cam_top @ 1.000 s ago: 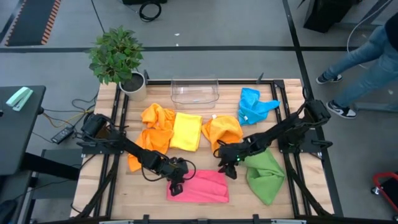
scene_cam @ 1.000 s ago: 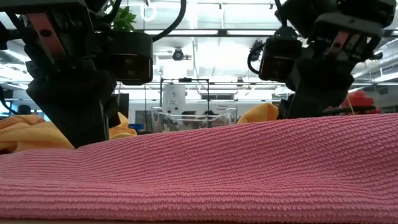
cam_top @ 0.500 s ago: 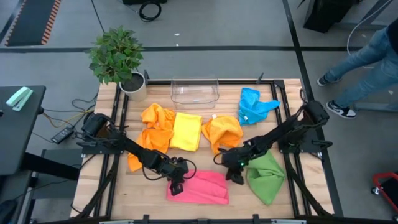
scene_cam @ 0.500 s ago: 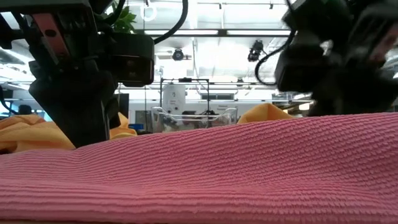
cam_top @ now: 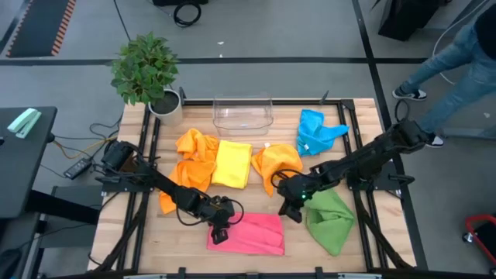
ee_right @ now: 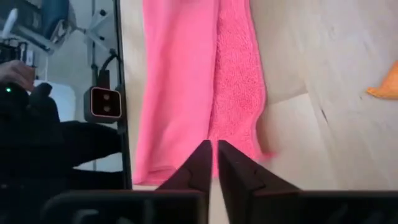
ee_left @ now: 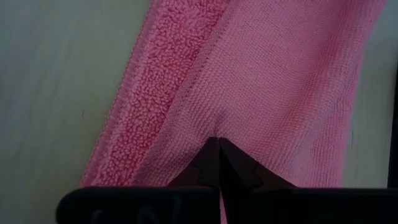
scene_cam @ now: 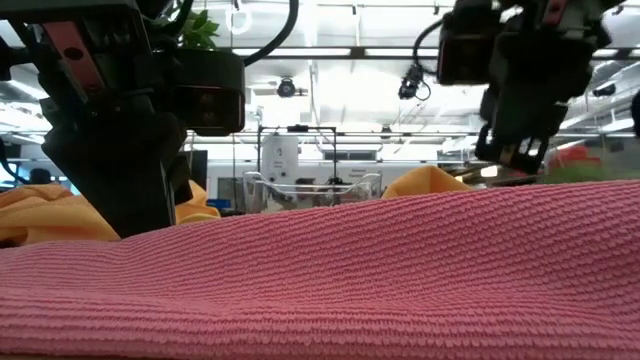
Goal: Fold microfiber towels
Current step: Fold the pink microfiber cloth
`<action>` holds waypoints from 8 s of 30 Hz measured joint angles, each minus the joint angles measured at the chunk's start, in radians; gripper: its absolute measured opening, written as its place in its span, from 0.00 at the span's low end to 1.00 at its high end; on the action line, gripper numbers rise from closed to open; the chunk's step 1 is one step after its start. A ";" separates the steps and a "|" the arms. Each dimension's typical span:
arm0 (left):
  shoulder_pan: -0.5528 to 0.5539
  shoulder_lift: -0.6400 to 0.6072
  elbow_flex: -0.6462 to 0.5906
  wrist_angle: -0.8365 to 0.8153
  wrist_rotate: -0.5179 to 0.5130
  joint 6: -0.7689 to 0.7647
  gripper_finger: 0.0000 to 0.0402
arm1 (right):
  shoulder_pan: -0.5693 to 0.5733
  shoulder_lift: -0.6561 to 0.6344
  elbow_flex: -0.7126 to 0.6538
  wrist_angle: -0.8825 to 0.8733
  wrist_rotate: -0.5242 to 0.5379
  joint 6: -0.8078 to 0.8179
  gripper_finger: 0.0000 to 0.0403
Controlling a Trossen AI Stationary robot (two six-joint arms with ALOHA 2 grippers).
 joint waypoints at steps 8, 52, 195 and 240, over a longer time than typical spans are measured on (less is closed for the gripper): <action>0.001 0.000 -0.001 0.002 0.003 0.000 0.02 | -0.024 0.115 0.000 0.086 -0.041 -0.097 0.45; -0.004 0.000 -0.001 0.001 0.004 -0.006 0.01 | -0.015 0.156 0.000 0.023 -0.100 -0.218 0.26; -0.003 -0.034 -0.001 0.045 0.019 0.026 0.32 | 0.342 0.322 0.008 0.354 0.351 0.438 0.02; 0.010 -0.189 -0.002 -0.308 -0.080 0.139 0.24 | 0.218 0.042 0.008 -0.030 0.307 0.273 0.00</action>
